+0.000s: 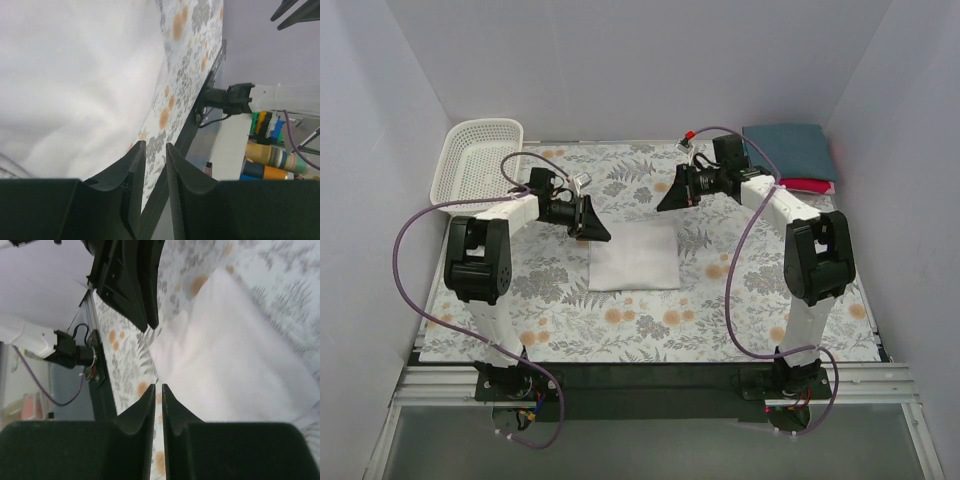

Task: Fold and stack the t-shirts
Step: Fold the tshirt

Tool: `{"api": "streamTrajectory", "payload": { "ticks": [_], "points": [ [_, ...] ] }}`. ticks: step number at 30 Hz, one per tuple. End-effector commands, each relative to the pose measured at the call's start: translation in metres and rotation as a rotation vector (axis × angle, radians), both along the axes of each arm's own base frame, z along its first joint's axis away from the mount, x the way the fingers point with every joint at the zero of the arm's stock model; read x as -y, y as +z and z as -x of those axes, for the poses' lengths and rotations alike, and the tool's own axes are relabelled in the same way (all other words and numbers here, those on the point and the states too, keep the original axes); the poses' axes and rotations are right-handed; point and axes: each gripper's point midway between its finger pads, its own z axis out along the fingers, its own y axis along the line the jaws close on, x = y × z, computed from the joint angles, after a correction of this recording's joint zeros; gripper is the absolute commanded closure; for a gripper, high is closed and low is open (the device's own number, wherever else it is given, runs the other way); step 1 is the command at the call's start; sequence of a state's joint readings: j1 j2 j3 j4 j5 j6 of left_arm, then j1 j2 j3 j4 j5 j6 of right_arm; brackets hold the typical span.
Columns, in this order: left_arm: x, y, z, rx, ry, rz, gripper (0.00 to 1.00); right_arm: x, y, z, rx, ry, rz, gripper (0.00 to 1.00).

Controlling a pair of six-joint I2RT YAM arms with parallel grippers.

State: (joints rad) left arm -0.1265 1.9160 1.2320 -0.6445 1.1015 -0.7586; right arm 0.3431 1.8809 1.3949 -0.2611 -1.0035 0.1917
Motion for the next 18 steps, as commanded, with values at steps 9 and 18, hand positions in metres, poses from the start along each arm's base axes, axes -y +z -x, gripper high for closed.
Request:
{"api": "streamTrajectory", "payload": {
  "ticks": [9, 18],
  "points": [
    [0.008, -0.021, -0.106, 0.046, 0.248, 0.036, 0.77, -0.016, -0.084, -0.068, -0.171, -0.103, -0.019, 0.86],
    [-0.038, -0.086, -0.111, -0.12, 0.401, -0.033, 0.78, 0.015, -0.135, -0.091, -0.196, -0.203, 0.053, 0.87]
  ]
}}
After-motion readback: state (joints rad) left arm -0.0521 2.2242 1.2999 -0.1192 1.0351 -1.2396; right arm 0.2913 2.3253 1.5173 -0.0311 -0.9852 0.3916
